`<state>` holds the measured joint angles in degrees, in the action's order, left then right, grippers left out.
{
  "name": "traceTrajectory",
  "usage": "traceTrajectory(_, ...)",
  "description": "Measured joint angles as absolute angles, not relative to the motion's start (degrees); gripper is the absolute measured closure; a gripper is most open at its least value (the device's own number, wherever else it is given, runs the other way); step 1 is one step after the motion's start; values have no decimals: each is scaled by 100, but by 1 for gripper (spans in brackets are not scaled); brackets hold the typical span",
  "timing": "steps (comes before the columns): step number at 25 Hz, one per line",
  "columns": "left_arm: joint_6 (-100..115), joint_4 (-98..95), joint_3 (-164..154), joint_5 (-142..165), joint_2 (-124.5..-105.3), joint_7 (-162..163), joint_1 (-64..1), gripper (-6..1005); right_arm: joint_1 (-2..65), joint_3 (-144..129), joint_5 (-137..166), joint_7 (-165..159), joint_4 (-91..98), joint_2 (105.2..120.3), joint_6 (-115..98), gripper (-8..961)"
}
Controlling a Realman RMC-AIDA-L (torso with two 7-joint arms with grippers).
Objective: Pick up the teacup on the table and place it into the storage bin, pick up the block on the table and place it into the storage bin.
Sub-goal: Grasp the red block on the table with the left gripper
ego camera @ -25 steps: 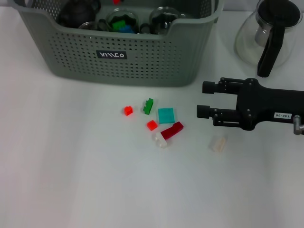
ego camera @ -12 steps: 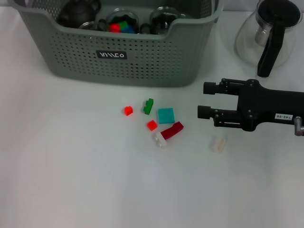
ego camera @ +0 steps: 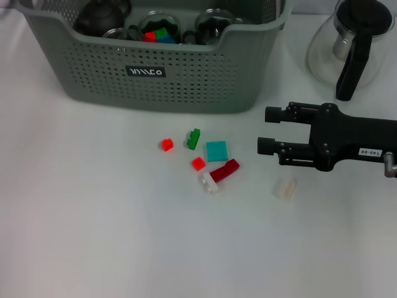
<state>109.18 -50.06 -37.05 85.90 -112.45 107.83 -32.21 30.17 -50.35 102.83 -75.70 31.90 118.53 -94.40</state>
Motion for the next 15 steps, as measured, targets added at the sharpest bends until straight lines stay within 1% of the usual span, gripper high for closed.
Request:
traceTrajectory(6, 11158, -5616, -4109, 10444, -11287, 10652, -3190, 262, 3031, -5036, 10282, -7585, 3191, 11834, -9440, 212)
traceTrajectory(8, 10993, -5908, -4397, 11322, -11381, 10866, -3261, 262, 3035, -5036, 10283, -7597, 3190, 11833, -9440, 212)
traceTrajectory(10, 10786, -6234, -4645, 12079, -11541, 11134, -3325, 262, 3041, -5036, 10283, -7612, 3190, 11830, -9440, 211)
traceTrajectory(11, 10668, -6441, -4797, 12483, -11655, 11265, -3349, 263, 3041, -5036, 10283, -7618, 3191, 11827, -9440, 211)
traceTrajectory(13, 10451, -6837, -5064, 13135, -11894, 11449, -3373, 263, 3041, -5036, 10283, -7627, 3193, 11825, -9439, 211)
traceTrajectory(15, 10186, -7306, -5395, 13831, -12192, 11615, -3380, 263, 3041, -5036, 10283, -7631, 3197, 11819, -9439, 211)
